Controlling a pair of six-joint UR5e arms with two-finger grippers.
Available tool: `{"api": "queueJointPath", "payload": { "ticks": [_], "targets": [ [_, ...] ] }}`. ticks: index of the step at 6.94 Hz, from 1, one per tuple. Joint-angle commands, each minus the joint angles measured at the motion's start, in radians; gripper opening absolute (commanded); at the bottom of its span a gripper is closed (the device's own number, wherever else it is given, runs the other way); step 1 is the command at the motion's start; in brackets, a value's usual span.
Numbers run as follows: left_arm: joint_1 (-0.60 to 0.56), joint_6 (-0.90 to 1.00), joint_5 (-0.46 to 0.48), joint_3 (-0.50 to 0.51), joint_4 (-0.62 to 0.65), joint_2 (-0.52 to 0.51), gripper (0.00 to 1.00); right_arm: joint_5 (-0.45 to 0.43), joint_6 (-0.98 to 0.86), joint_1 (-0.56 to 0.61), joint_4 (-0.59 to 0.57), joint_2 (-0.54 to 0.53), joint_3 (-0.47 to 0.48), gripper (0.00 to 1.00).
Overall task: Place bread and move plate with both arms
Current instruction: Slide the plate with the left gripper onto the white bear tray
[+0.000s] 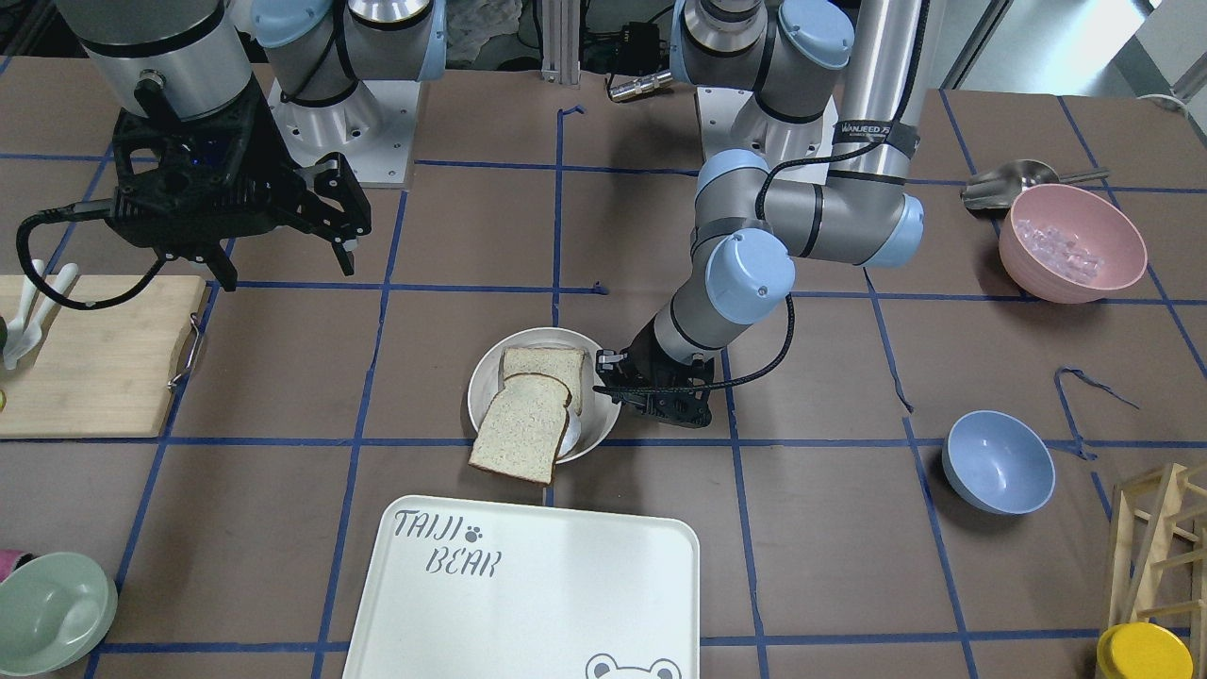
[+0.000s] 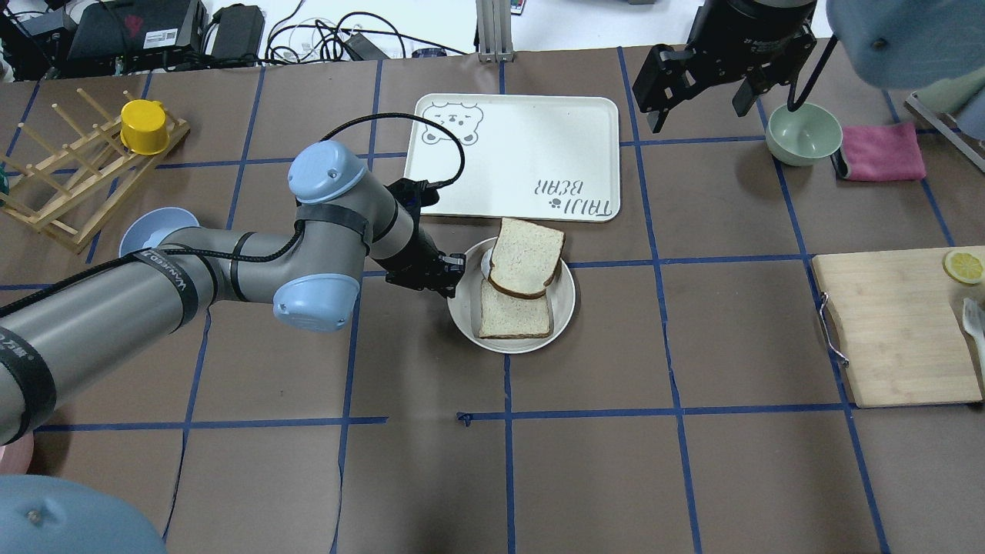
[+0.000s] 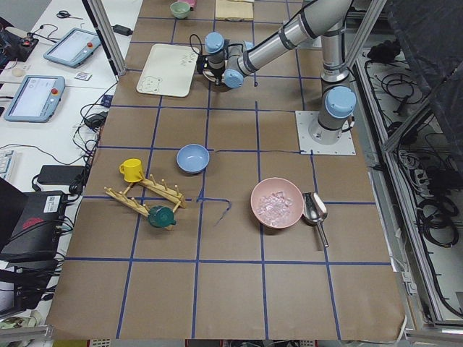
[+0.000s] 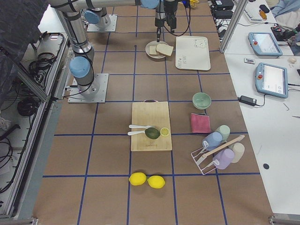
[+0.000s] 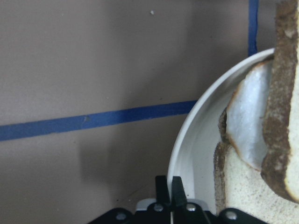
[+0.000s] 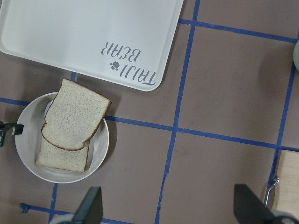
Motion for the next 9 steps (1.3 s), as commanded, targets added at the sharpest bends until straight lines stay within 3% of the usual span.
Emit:
{"api": "queueJointPath", "payload": {
  "ticks": [1, 2, 4, 6, 9],
  "targets": [
    [0.002, 0.005, -0.03, 0.021, 0.0, 0.012, 0.0, 0.0, 0.002, 0.001, 0.001, 0.0, 0.007, 1.0],
    [0.003, 0.004, -0.079, 0.039, 0.0, 0.015, 0.0, 0.0, 0.002, 0.001, 0.001, -0.002, 0.007, 1.0],
    [0.011, 0.008, -0.081, 0.117, -0.011, -0.017, 0.0, 0.0, 0.002, 0.001, 0.001, -0.002, 0.007, 1.0],
    [0.017, 0.013, -0.079, 0.329, -0.136, -0.098, 0.0, 0.0, 0.002, 0.001, 0.001, -0.002, 0.007, 1.0],
    [0.037, 0.011, -0.084, 0.551, -0.138, -0.287, 0.0, 0.0, 0.002, 0.001, 0.001, -0.002, 0.007, 1.0]
  ]
}}
